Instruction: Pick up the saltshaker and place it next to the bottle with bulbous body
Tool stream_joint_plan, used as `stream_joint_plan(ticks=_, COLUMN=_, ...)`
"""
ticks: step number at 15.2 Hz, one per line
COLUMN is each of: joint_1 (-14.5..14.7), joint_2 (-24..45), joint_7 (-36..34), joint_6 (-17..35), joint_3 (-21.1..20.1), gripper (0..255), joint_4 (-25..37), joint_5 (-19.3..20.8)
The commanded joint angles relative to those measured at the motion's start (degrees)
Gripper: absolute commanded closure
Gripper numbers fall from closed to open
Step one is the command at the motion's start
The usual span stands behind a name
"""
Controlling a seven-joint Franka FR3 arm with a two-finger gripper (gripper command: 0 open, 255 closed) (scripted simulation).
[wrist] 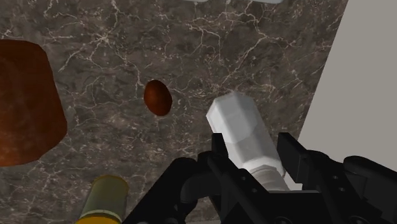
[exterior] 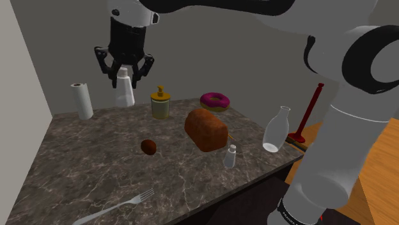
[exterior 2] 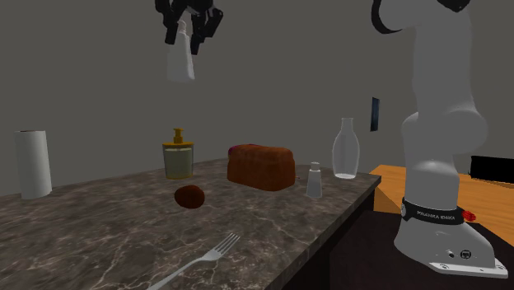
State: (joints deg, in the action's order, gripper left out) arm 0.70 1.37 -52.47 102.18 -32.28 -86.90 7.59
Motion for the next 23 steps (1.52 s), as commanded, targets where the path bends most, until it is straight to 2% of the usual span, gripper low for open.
stream_joint_plan(ticks=1, joint_1=-1.80, joint_2=-5.89, joint_7=3.12, joint_6=1.63, joint_3=1.42, gripper=255, joint_4=-6.28, joint_5=-3.90)
stream_joint_plan(ticks=6, joint_1=-3.05, joint_2=-17.86, joint_7=10.81, joint_6=2.89, joint_3=6.84, gripper=255, joint_4=-17.97, joint_5=-10.56)
stream_joint_plan(ticks=11, joint_1=-2.78, joint_2=-27.92, joint_7=17.53, joint_6=2.27, joint_3=12.71, gripper=255, joint_4=-27.23, joint_5=-13.95)
stream_joint_plan(ticks=17, joint_1=-2.51, joint_2=-38.36, joint_7=24.64, joint_6=-0.01, joint_3=19.58, gripper=255, joint_4=-35.88, joint_5=-14.87)
stream_joint_plan(ticks=23, joint_1=-3.01, joint_2=-47.40, joint_7=31.28, joint_6=-3.43, joint_3=26.43, gripper=255, joint_4=-42.11, joint_5=-13.29)
